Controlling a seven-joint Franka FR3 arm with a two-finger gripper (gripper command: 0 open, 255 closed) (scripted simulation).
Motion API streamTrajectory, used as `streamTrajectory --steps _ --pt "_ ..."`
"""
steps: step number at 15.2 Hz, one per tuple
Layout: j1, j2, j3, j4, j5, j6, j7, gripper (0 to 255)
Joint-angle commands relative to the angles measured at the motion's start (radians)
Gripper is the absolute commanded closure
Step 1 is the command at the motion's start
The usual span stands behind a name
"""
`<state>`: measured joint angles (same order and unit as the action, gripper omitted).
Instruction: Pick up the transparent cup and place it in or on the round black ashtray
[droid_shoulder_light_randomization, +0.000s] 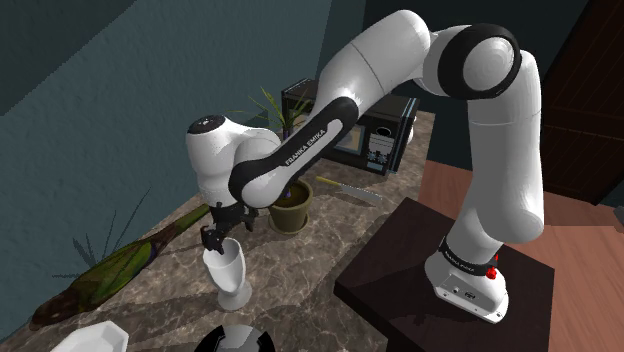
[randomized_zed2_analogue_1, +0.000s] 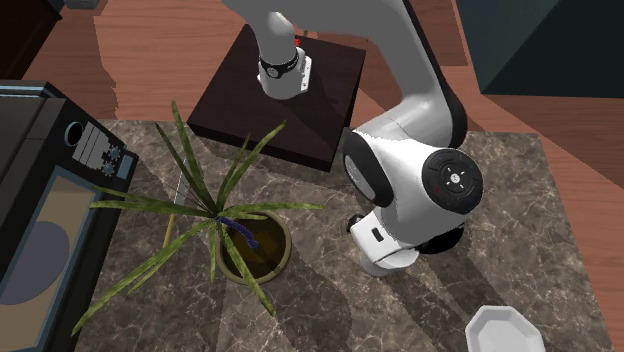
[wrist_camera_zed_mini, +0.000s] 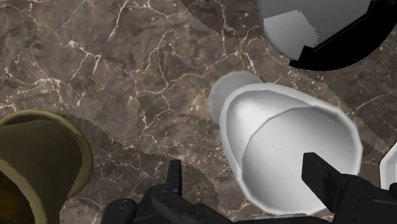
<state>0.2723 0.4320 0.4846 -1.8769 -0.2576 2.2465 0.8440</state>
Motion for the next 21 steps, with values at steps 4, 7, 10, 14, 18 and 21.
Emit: streamTrajectory --steps 4,7,10,14,18,21 --pt "0.015 0.048 -0.017 -0.003 -0.03 0.046 0.019 0" --pt "0.019 0.062 -0.023 -0.005 -0.038 0.062 0.024 0" --pt "0.019 0.062 -0.023 -0.005 -0.038 0.062 0.024 0" --pt "0.019 0.062 -0.023 -0.005 -0.038 0.061 0.024 255" --pt "0.019 0.062 -0.023 -0.005 -0.038 0.062 0.024 255" --pt "0.019 0.062 -0.022 -0.006 -0.038 0.061 0.024 255"
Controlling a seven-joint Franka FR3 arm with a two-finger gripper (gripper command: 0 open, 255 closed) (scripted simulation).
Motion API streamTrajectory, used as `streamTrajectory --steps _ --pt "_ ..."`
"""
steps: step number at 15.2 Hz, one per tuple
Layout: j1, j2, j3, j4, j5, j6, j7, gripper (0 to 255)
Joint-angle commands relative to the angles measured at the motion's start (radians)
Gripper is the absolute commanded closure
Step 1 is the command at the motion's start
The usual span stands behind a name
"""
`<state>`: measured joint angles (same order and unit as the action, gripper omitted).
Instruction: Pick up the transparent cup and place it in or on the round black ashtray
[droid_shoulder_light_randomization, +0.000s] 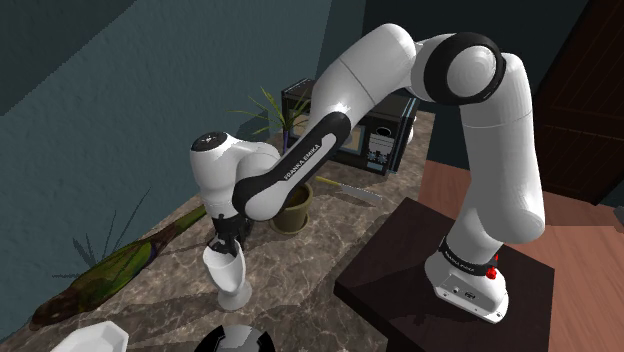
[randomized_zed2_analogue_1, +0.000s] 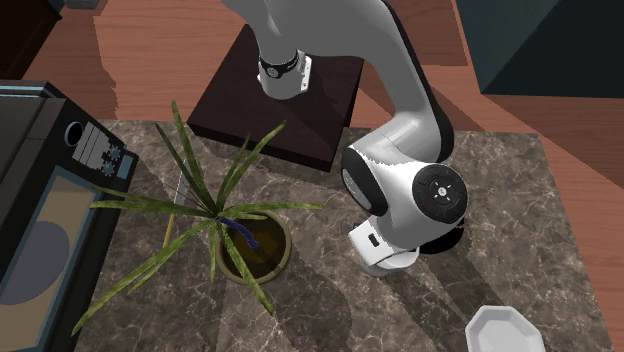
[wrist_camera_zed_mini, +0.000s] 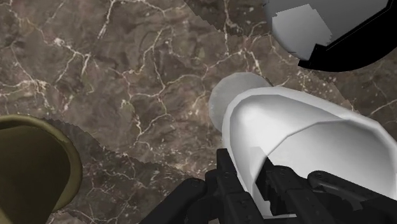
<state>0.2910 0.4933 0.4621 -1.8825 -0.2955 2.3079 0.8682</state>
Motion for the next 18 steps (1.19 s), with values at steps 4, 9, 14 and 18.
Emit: streamTrajectory --steps 4,9,14,18 --pt "-0.005 -0.017 0.007 0.004 0.011 -0.019 -0.007 255" --pt "-0.016 -0.058 0.023 0.016 0.037 -0.069 -0.023 255" --pt "-0.025 -0.095 0.036 0.035 0.061 -0.121 -0.039 255" --pt "-0.032 -0.123 0.045 0.054 0.08 -0.164 -0.051 255"
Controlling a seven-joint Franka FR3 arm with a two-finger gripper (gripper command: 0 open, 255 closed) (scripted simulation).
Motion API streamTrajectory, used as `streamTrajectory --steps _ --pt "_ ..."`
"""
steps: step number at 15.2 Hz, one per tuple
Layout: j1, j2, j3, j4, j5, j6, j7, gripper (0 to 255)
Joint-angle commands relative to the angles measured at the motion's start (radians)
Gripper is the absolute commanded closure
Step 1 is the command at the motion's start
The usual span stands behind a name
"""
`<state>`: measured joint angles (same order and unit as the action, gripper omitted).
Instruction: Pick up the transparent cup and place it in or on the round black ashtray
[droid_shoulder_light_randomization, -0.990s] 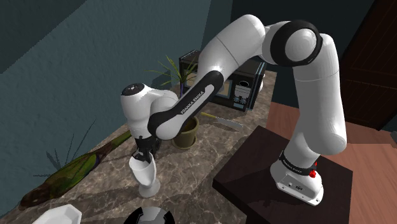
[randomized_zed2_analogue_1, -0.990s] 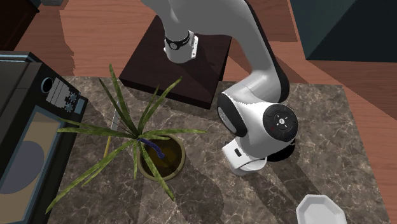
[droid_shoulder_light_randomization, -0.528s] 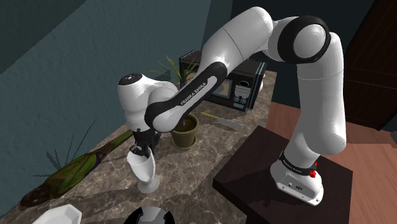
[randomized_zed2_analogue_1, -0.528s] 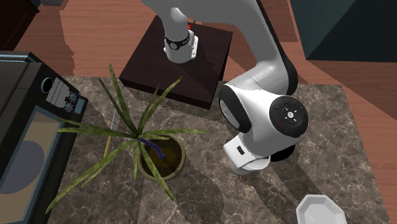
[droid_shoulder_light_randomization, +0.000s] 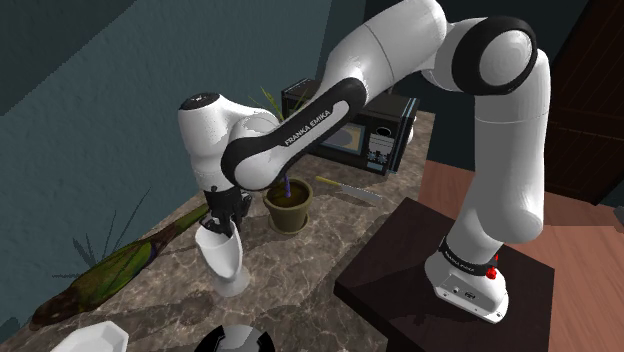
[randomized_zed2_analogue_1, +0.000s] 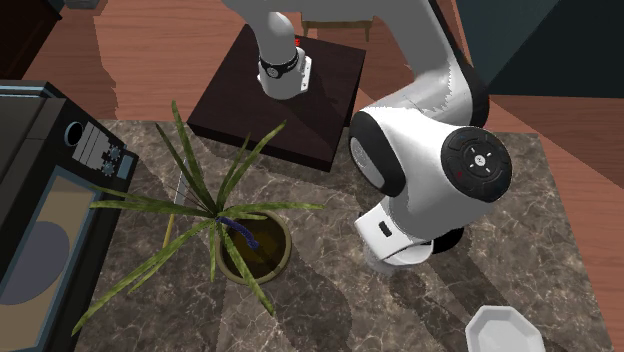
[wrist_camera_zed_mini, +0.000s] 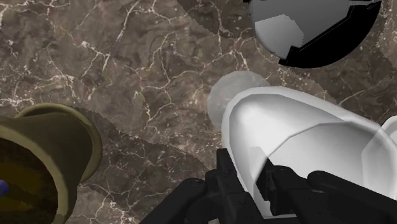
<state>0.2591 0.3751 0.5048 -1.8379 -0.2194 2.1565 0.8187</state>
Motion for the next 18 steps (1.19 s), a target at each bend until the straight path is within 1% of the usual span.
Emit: streamTrajectory --steps 1,7,13,18 --pt "-0.001 -0.011 0.004 0.014 0.008 -0.023 -0.004 255" --pt "-0.008 -0.046 0.014 0.05 0.031 -0.089 -0.019 255" --pt "0.058 -0.106 0.063 0.042 0.055 -0.139 0.083 255" --pt "0.12 -0.13 0.103 0.069 0.064 -0.192 0.176 255"
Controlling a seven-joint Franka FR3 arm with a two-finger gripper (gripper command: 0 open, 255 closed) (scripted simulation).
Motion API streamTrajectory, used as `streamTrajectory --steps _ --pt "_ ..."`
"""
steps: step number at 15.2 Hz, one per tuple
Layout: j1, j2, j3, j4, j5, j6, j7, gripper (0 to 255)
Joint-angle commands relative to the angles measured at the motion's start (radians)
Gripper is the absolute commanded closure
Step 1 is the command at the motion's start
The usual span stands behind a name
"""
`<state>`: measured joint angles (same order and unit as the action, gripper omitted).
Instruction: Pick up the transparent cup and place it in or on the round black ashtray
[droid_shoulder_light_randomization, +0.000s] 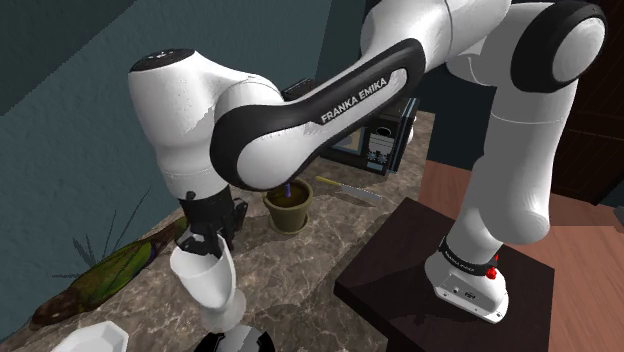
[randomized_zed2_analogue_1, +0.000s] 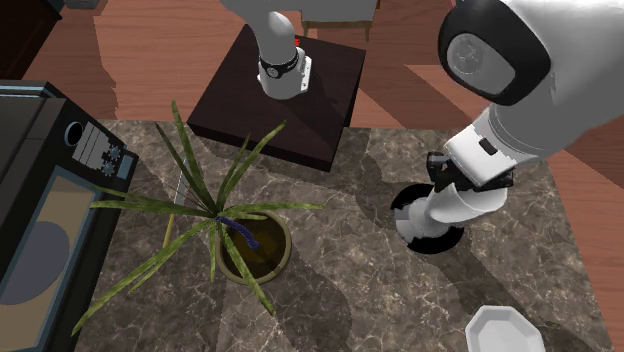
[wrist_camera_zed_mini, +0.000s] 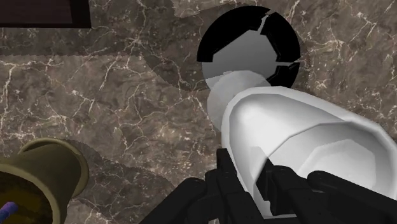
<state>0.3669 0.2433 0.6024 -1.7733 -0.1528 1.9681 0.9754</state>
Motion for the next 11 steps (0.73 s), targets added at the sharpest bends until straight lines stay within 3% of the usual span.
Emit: streamTrajectory --steps 1,6,11 --pt "0.026 0.0 0.014 0.014 -0.002 -0.016 0.039 255" --pt "0.091 0.005 0.047 0.071 -0.009 -0.073 0.131 255" --pt "0.092 0.021 0.042 0.022 -0.021 -0.012 0.14 255"
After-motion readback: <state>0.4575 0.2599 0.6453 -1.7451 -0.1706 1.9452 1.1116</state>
